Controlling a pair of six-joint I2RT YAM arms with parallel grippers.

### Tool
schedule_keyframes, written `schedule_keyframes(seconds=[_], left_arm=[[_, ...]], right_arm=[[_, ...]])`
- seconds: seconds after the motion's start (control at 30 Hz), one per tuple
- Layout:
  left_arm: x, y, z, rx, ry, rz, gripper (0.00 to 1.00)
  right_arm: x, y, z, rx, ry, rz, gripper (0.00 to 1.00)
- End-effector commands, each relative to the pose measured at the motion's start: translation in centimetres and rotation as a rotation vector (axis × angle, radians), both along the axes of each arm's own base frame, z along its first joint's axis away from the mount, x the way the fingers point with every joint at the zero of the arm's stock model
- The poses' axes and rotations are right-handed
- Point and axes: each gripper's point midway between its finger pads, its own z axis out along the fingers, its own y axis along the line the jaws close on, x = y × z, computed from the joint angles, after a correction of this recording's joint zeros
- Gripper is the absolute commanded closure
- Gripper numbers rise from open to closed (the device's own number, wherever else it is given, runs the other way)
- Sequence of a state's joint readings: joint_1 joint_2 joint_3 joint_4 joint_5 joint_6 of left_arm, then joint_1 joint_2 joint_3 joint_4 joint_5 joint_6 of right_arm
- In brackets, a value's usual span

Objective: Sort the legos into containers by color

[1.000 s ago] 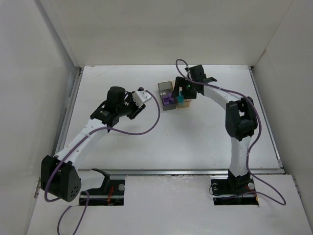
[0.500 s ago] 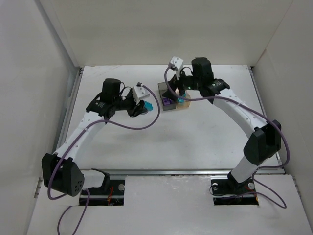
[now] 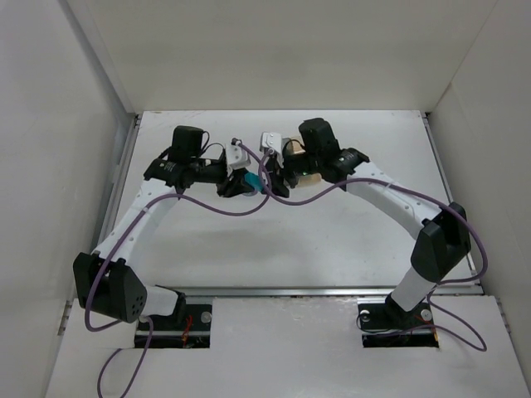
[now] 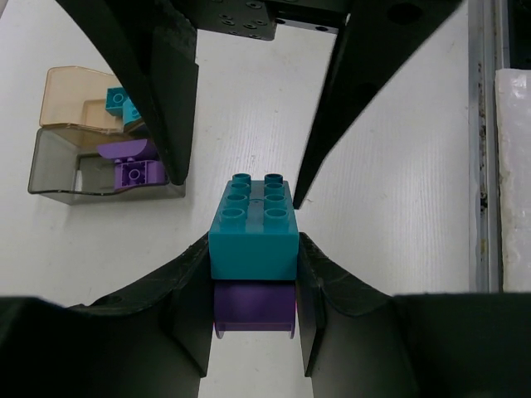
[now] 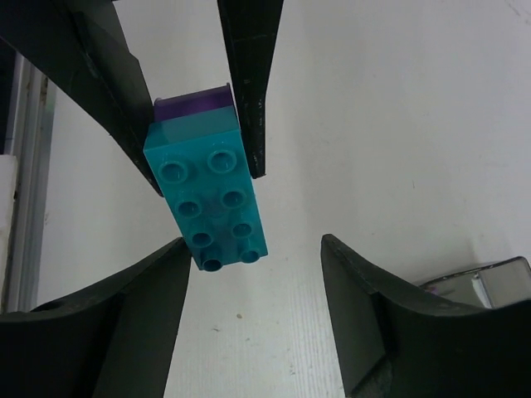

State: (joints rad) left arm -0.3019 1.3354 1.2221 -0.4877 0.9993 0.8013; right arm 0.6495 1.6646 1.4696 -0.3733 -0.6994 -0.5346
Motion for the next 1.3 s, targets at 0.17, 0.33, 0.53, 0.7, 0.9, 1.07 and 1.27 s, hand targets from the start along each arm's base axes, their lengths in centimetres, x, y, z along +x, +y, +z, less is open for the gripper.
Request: schedule_keyframes(seconds=[0.17, 0.33, 0.53, 0.7, 0.9, 1.07, 1.27], left_arm=[[-1.1, -0.5, 2.1, -0.044, -0.048, -0.061, 1.00], [-0.9, -0.6, 2.0, -0.050, -0.048, -0.056, 1.00], [-0.8, -0.8, 2.2, -0.070, -0.029, -0.047, 1.00], [-0.8, -0.7, 2.1, -0.067, -0.038, -0.040, 1.00], [-0.6, -0.4, 1.6, -0.049, -0.035, -0.010, 0.74], [-0.3, 0.2, 0.8, -0.009, -0.043, 0.022, 0.42], [-0.1, 0.8, 0.1, 0.036, -0.058, 0.038, 0.37]], right_arm=[[-0.3, 2.2, 1.9, 0.078, -0.004, 0.058, 0.55], [-0.7, 2.6, 2.2, 0.106, 0.015, 0.079, 0.59], [-1.3, 3.2, 2.6, 0.141, 0.049, 0.088, 0.43], [-1.3, 3.4, 2.5, 0.142, 0.080, 0.077, 0.55], [-0.6, 3.6, 2.6, 0.141, 0.064, 0.055, 1.00], [-0.7, 3.3, 3.6, 0.152, 0.042, 0.047, 1.00], [-1.1, 3.1, 4.2, 0.161, 0.037, 0.056, 1.00]])
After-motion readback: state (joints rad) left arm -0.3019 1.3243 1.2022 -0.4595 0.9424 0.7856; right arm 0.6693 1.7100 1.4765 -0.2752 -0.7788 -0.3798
